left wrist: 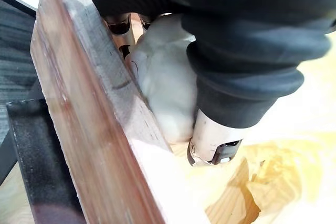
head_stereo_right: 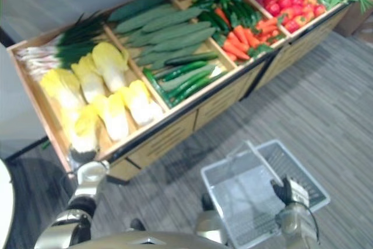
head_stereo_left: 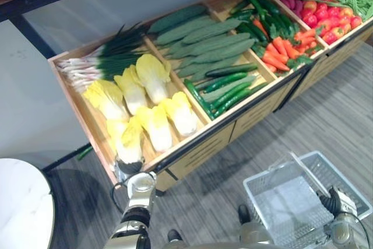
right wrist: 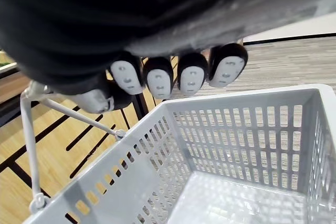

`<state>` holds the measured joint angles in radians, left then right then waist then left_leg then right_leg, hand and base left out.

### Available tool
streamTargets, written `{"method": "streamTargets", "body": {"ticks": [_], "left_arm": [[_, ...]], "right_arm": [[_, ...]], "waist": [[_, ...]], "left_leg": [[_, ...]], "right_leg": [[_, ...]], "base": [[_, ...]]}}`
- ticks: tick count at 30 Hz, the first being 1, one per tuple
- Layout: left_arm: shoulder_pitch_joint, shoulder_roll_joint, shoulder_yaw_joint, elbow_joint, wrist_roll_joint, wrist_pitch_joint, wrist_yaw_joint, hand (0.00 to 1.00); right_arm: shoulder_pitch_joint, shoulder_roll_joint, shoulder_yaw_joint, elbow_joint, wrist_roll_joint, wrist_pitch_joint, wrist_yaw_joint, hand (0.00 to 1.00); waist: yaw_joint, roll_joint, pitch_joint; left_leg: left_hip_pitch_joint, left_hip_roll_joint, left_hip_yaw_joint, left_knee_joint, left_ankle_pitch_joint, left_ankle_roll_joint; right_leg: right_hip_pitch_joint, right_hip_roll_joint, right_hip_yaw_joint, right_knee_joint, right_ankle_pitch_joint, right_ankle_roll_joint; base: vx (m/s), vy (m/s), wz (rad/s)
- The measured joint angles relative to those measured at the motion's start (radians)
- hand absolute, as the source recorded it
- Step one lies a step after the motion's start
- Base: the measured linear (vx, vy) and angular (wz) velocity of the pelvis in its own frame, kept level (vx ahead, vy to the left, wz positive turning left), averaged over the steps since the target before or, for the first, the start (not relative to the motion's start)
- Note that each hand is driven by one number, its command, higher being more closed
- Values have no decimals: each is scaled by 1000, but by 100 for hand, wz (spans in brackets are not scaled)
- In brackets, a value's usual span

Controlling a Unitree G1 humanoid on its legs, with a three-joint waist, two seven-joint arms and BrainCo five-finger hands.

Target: Pick vegetable in the basket

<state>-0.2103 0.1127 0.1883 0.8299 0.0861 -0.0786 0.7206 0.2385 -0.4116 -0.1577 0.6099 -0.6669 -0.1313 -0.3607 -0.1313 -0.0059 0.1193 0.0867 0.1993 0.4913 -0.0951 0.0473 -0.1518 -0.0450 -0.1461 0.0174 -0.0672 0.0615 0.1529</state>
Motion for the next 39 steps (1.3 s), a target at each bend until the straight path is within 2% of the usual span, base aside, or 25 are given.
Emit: {"method": "streamTargets", "body": {"ticks": [5, 9, 11, 18, 21, 25, 29, 31, 36, 39], "left_arm": [[24, -14, -19, -59, -4, 0, -4, 100], [66, -55, -25, -149, -4, 0, -9, 100], [99, -95, -33, -253, -3, 0, -8, 100], [104, -111, -7, -407, 0, 0, 10, 100], [118, -110, 5, -487, 10, -1, 19, 100], [129, -110, 7, -585, 49, -2, 19, 100], [146, -110, 7, -710, 83, -2, 10, 100], [164, -109, -3, -775, 94, -5, -4, 100], [230, -89, -124, -884, 133, -35, -99, 100], [286, -58, -208, -908, 127, -71, -196, 100]], "right_arm": [[-1, 23, -21, 31, 0, 5, 0, 100], [2, 31, -33, 31, -1, 20, 0, 100], [2, 37, -49, 31, -3, 20, 0, 100], [3, 38, -75, 35, -3, 20, 0, 100], [3, 38, -77, 54, -3, 21, 1, 100], [-6, 38, -110, 74, -2, 21, 2, 100], [-36, 33, -146, 83, 0, 21, 6, 100], [-70, 13, -148, 108, 1, 21, 13, 100], [-129, -86, -141, 113, 3, 17, 46, 100], [-173, -167, -95, 115, 3, 15, 54, 100]], "waist": [[3, 2, -9], [2, 10, -21], [8, 19, -28], [13, 17, -31], [14, 16, -51], [28, 16, -59], [28, 15, -59], [30, 14, -60], [33, 15, -62], [31, 17, -64]], "left_leg": [[-3, 0, -16, 0, 2, 1], [-9, -1, -28, 0, 5, 2], [-12, 0, -38, 0, 13, 6], [-16, -5, -55, 0, 17, 9], [-27, -5, -65, 0, 19, 11], [-27, -5, -65, 0, 19, 12], [-18, -5, -58, 0, 19, 12], [-4, -6, -36, -1, 16, 8], [29, -12, 38, -5, 2, 0], [68, -12, 111, -5, -14, -9]], "right_leg": [[13, -2, -22, 0, 0, 0], [13, -3, -35, 0, 0, 0], [12, -4, -42, 6, 0, -1], [13, -11, -57, 16, -4, -6], [10, -12, -65, 15, -4, -6], [11, -12, -66, 15, -4, -6], [12, -12, -57, 16, -3, -6], [12, -11, -35, 17, -2, -4], [-8, -5, 44, 18, 4, 5], [-25, 9, 117, 27, 7, 10]], "base": [[13, -19, 9], [-14, -23, 9], [-59, -39, 12], [-36, -10, 6], [6, -9, 9], [6, -2, 1], [4, -2, -6], [3, 3, -29], [3, 6, -44], [20, -2, -61]]}}
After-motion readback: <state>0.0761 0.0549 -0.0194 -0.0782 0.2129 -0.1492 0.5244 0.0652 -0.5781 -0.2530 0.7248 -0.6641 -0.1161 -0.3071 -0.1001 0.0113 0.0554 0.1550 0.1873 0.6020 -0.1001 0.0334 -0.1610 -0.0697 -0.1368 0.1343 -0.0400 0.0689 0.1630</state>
